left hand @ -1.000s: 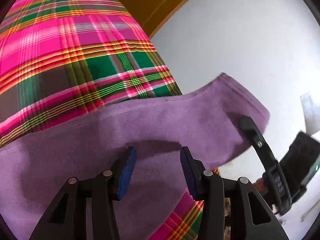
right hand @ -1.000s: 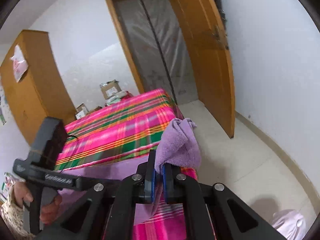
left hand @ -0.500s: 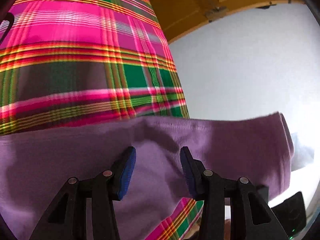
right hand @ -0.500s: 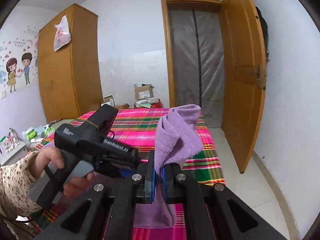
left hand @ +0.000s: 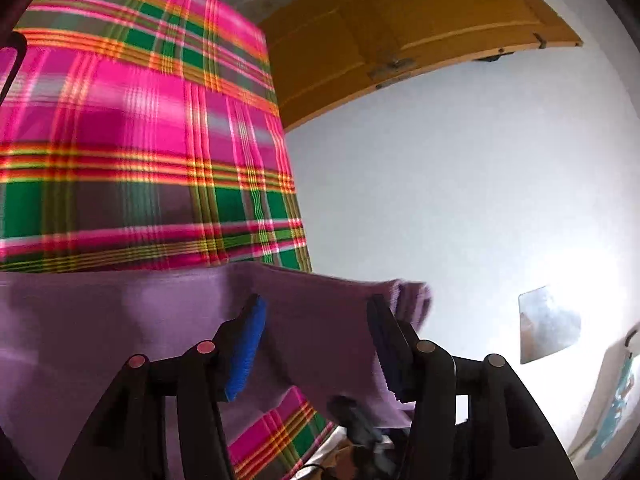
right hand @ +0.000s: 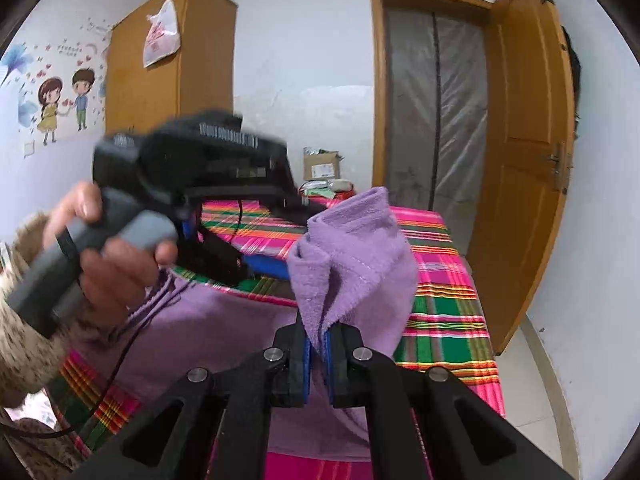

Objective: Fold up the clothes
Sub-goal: 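Grasp the lilac fabric with the left tool while the right tool holds the sleeve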

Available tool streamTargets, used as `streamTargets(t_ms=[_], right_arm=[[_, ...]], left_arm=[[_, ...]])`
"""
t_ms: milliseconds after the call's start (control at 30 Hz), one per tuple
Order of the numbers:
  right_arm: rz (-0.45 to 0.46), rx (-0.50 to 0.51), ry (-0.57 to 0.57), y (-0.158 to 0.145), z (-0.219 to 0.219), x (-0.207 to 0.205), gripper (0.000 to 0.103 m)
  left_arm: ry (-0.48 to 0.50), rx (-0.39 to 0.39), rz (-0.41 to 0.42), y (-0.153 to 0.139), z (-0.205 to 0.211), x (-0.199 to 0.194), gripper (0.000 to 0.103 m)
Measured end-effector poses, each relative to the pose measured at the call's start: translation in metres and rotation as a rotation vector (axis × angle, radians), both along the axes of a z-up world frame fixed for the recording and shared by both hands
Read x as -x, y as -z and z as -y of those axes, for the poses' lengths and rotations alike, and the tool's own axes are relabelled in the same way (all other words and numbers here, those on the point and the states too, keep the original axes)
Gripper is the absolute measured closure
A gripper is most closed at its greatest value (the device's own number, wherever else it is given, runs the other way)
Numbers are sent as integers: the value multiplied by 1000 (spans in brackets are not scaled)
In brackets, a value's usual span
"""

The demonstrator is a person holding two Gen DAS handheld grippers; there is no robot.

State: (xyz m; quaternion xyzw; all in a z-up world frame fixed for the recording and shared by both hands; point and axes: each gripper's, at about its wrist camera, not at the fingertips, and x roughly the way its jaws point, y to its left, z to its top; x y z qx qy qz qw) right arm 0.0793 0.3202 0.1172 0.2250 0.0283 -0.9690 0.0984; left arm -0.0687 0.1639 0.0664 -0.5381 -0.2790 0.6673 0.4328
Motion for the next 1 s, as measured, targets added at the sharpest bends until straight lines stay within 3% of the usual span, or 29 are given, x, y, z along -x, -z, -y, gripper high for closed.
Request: streamTargets(t_ms=[300, 667, 1000], right_arm=[[26, -52, -40, 9, 18, 2, 97], [32, -44, -29, 6, 16, -2, 97], [28, -14, -42, 9, 13, -1, 97]], left_arm=[[12, 91, -35, -11, 12, -7, 44], [5, 128, -75, -24, 7, -17, 42], [18, 260, -124, -43, 0, -28, 42]])
